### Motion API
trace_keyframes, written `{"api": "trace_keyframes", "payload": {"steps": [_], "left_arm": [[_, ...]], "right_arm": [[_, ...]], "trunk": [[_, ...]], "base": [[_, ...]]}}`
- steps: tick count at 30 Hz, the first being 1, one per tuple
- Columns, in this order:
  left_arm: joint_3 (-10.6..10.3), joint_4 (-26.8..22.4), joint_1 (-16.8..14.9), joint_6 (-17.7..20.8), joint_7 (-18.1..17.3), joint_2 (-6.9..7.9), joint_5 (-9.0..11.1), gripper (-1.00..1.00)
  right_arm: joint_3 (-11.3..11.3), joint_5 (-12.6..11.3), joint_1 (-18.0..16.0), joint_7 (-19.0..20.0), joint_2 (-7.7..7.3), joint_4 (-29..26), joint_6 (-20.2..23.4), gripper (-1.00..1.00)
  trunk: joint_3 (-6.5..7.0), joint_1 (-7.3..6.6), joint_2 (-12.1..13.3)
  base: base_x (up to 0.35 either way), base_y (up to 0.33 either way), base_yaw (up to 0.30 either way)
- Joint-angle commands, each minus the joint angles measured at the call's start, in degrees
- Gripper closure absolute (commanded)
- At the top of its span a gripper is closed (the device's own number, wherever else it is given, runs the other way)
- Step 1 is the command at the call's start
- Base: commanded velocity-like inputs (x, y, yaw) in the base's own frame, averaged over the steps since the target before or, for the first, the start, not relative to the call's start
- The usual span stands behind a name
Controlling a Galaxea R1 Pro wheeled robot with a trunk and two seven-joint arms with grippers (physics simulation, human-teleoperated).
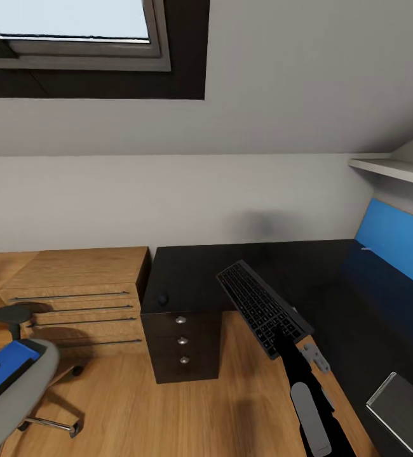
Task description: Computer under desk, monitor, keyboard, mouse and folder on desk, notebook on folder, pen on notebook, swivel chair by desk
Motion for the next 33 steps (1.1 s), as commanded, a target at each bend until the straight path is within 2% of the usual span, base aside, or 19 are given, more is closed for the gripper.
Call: {"api": "trace_keyframes", "payload": {"steps": [1,23,33], "left_arm": [[-0.49,-0.03,-0.05,-0.16,0.47,0.06,0.2,-1.0],[-0.58,0.39,-0.05,-0.07,0.47,-0.73,0.23,-1.0],[-0.58,0.41,-0.05,-0.07,0.47,-0.74,0.2,-1.0]], "right_arm": [[-0.09,-0.52,-0.04,0.02,0.04,0.01,0.08,1.0],[0.04,-0.52,-0.04,0.24,0.1,0.38,0.05,1.0],[0.0,-0.5,-0.04,0.45,0.05,0.4,0.04,1.0]], "trunk": [[-0.12,0.03,-0.12],[-0.15,0.03,-0.12],[-0.55,0.03,-0.12]], "base": [[0.0,0.0,0.0],[0.0,0.0,-0.002],[0.0,0.0,-0.178]]}}
